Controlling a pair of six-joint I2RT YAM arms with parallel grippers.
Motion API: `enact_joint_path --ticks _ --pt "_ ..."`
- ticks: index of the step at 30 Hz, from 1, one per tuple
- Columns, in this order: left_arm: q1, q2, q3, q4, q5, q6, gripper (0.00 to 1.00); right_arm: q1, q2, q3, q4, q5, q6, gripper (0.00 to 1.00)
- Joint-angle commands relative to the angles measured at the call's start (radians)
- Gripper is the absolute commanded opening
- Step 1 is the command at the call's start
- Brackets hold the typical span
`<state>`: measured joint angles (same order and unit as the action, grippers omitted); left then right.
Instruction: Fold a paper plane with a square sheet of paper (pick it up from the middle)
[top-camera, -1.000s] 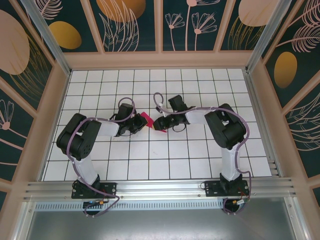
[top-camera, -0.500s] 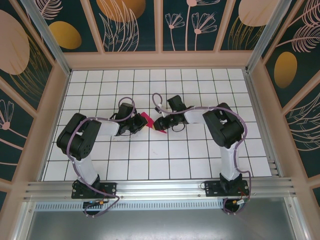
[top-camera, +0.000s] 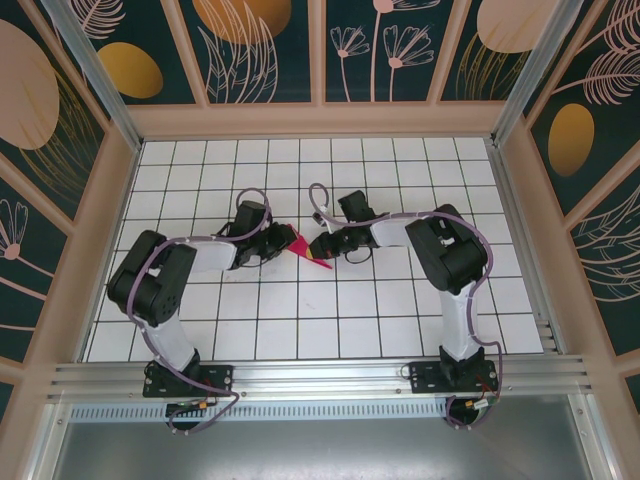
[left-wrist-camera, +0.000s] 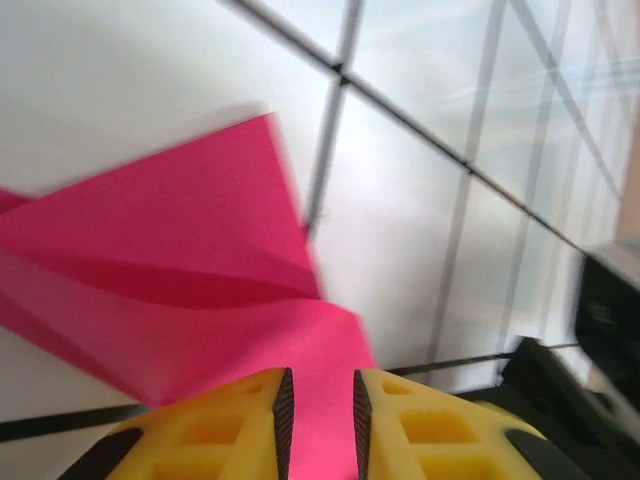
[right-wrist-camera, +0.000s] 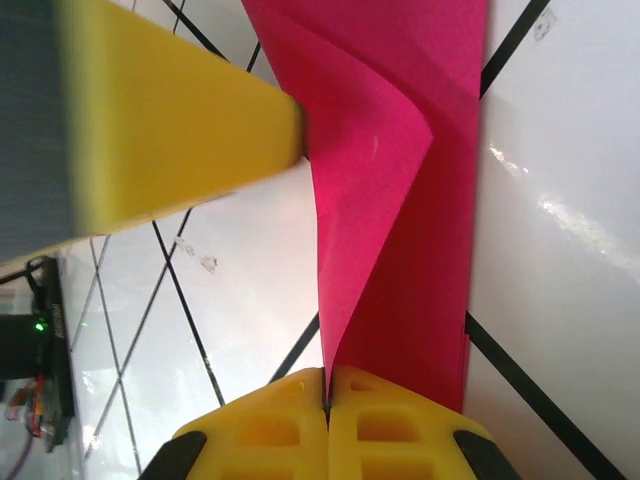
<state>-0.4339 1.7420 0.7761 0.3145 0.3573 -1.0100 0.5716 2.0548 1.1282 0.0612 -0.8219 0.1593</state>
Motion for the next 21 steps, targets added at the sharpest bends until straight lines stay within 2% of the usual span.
enact_joint_path --ticks 1,5,11,21 --pt "0.001 -0.084 -0.038 0.107 0.011 0.044 0.28 -0.012 0.035 -0.024 0.064 -0.060 0.090 0.00" --pt "-0.002 -0.081 -0.086 0.185 0.067 0.044 0.28 -0.014 0.052 -0.023 0.066 -0.043 0.133 0.00" --pt "-0.020 -0.054 -0.117 0.229 0.092 0.030 0.27 -0.018 0.074 -0.013 0.026 -0.024 0.153 0.00" --pt "-0.040 0.055 -0.094 0.248 0.111 0.019 0.18 -0.018 0.096 0.005 -0.032 0.018 0.185 0.00"
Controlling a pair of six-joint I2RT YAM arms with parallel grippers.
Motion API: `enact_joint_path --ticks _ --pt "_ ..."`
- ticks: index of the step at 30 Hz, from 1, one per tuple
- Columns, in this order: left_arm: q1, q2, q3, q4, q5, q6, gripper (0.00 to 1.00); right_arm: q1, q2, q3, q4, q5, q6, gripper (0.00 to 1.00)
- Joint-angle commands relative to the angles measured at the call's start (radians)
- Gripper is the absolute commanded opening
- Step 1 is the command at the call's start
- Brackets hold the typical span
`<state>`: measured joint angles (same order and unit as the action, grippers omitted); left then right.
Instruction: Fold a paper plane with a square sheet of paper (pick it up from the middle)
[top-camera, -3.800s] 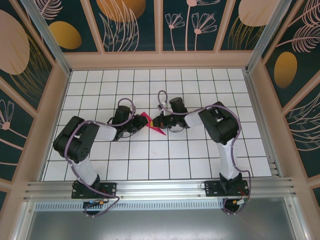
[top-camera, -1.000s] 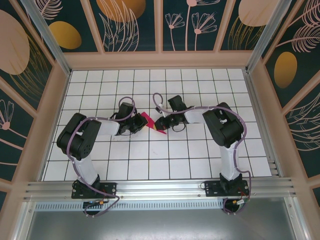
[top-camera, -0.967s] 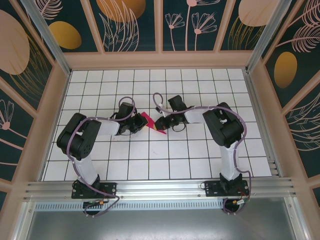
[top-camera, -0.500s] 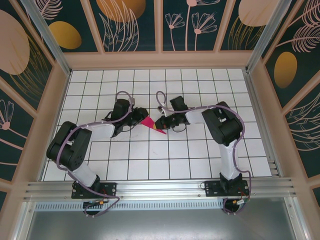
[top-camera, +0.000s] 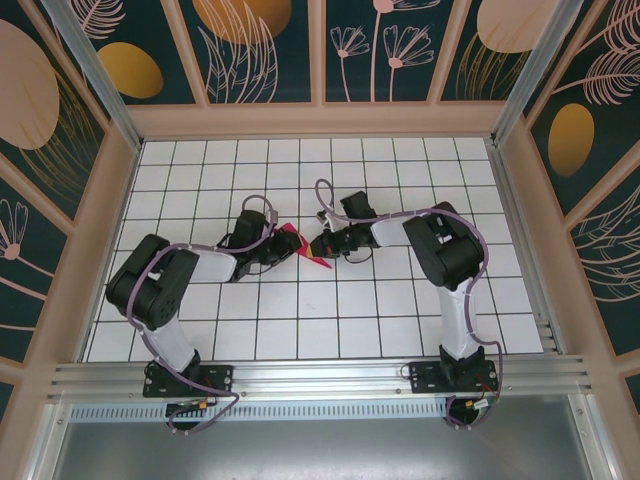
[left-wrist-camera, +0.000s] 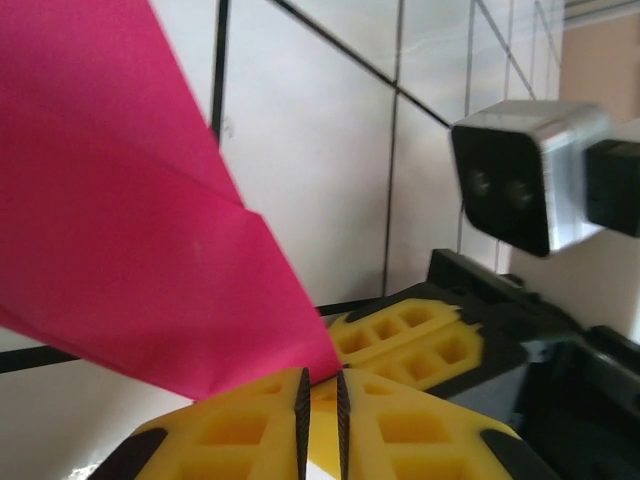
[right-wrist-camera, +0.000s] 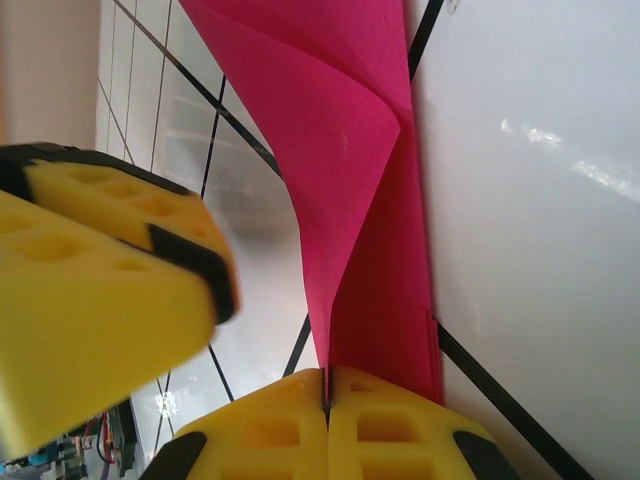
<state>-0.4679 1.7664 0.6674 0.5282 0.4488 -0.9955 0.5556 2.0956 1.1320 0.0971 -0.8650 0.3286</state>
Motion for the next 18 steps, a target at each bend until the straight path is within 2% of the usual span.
enact_joint_path --ticks 1,11,18 --pt "-0.006 0.037 0.019 0.036 0.022 0.003 0.17 -0.003 0.057 0.003 -0.069 0.065 0.019 0.00" --pt "-0.009 0.084 0.042 -0.015 -0.006 -0.001 0.15 -0.003 0.067 0.006 -0.070 0.063 0.025 0.00" --pt "-0.010 0.100 0.072 -0.135 -0.073 0.001 0.13 -0.002 0.053 0.013 -0.084 0.051 0.012 0.01"
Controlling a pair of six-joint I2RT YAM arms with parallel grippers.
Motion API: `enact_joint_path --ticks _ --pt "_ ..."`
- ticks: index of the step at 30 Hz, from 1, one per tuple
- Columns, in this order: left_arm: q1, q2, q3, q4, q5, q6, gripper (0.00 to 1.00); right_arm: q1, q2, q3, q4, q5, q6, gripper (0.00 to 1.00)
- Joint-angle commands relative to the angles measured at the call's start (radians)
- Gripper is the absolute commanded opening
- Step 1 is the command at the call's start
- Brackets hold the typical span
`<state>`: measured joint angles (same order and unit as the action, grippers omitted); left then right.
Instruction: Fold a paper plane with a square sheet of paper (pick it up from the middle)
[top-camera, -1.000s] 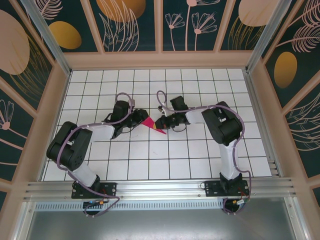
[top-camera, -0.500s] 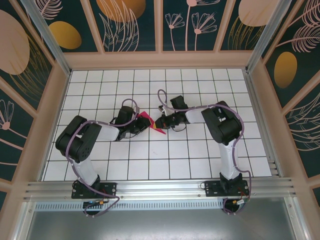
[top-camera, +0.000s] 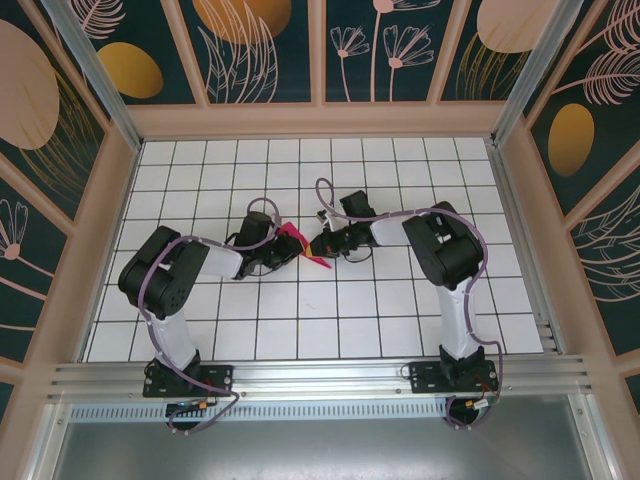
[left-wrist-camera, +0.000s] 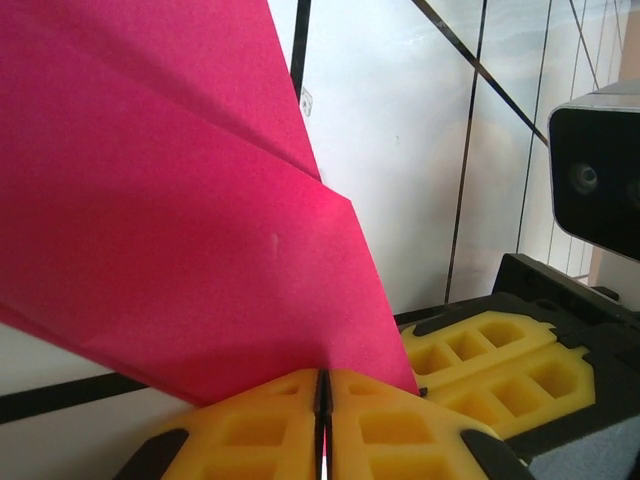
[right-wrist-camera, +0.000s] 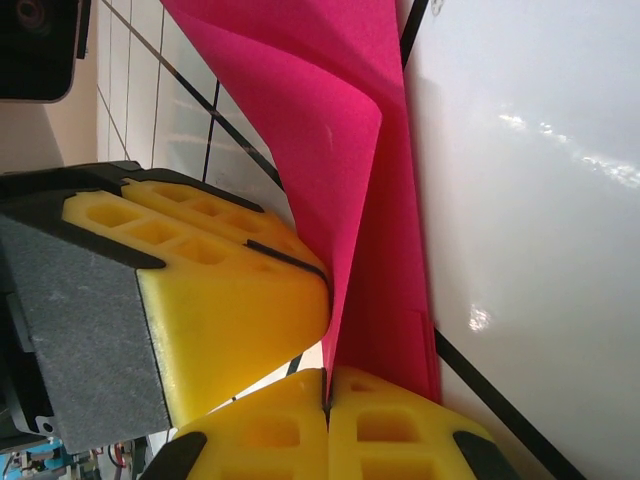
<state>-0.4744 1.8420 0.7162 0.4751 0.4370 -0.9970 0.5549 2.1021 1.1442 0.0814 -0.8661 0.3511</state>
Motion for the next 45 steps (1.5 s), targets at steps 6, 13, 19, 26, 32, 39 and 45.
enact_joint_path --ticks 6,13,19,26,32,39,45 --pt "-0.003 0.032 0.040 -0.168 -0.109 -0.006 0.11 -0.002 0.004 0.001 -0.085 0.026 -0.027 0.08" --pt "-0.002 0.055 0.055 -0.197 -0.109 -0.006 0.11 -0.002 -0.060 -0.019 -0.130 0.013 -0.052 0.16" --pt "-0.003 0.053 0.060 -0.208 -0.110 0.002 0.11 -0.003 -0.083 -0.056 -0.146 0.008 -0.052 0.15" --pt "-0.004 0.043 0.071 -0.210 -0.099 0.012 0.11 -0.039 -0.063 -0.086 -0.149 0.031 -0.049 0.06" --pt "-0.003 0.010 0.092 -0.181 -0.051 0.042 0.14 -0.039 -0.031 -0.081 -0.160 0.051 -0.050 0.05" --pt "-0.004 -0.088 0.062 -0.036 0.036 0.037 0.20 -0.038 -0.011 -0.067 -0.187 0.096 -0.050 0.05" --pt "-0.021 -0.060 0.051 -0.012 0.045 0.019 0.17 -0.038 0.000 -0.062 -0.189 0.102 -0.044 0.04"
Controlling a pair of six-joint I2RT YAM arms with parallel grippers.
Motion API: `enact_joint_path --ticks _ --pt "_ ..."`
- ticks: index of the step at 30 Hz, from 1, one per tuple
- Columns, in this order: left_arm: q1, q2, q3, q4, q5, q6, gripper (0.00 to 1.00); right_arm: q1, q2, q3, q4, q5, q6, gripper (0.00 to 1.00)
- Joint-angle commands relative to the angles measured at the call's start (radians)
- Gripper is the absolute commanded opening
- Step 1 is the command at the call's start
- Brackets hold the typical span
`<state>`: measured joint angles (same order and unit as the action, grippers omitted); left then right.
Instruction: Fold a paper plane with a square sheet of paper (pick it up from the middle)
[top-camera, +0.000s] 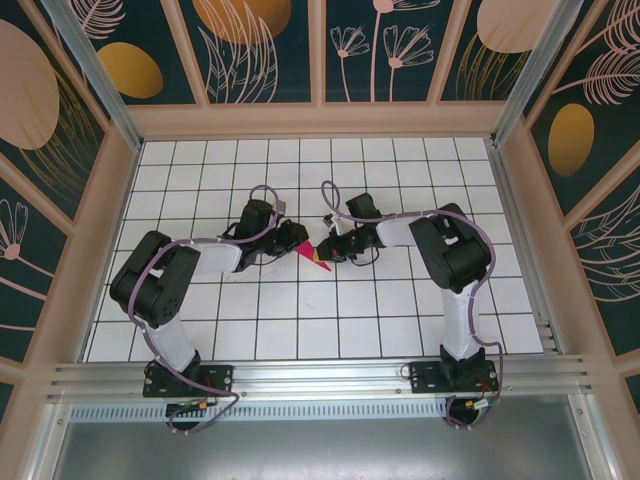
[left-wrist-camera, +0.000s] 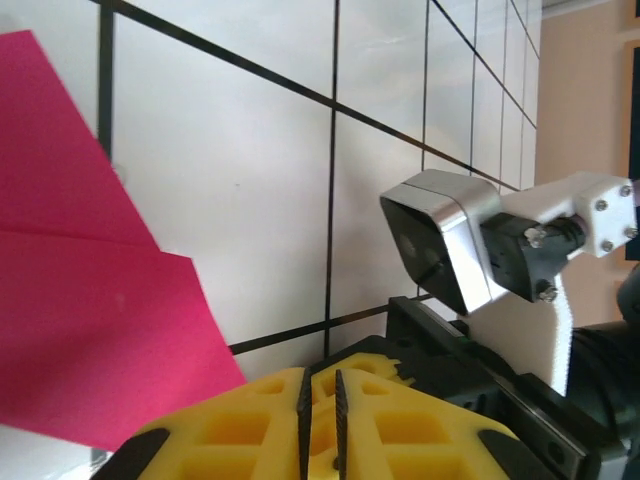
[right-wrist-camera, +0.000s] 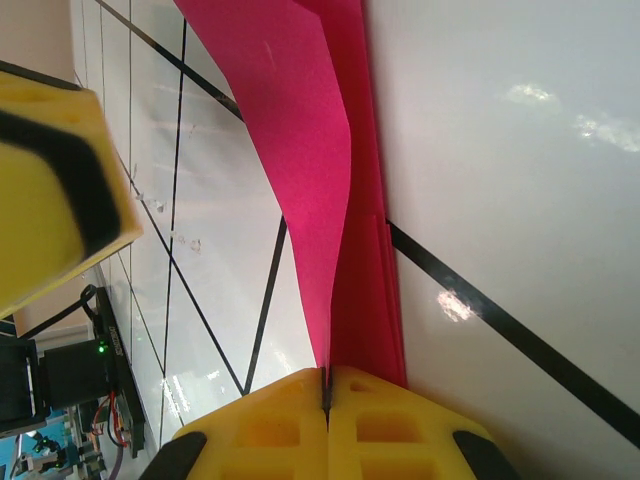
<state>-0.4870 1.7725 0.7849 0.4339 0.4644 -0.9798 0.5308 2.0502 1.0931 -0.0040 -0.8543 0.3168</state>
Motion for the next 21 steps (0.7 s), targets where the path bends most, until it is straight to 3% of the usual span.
enact_joint_path --ticks 1,16,21 --pt "-0.011 0.019 -0.019 0.029 0.015 0.000 0.16 -0.014 0.052 -0.011 -0.102 0.090 -0.008 0.04" --pt "-0.021 0.129 0.041 -0.178 -0.071 0.028 0.12 -0.014 0.048 -0.001 -0.103 0.073 -0.004 0.05" --pt "-0.021 0.153 0.053 -0.261 -0.132 0.030 0.11 -0.015 -0.007 -0.009 -0.065 0.032 0.041 0.12"
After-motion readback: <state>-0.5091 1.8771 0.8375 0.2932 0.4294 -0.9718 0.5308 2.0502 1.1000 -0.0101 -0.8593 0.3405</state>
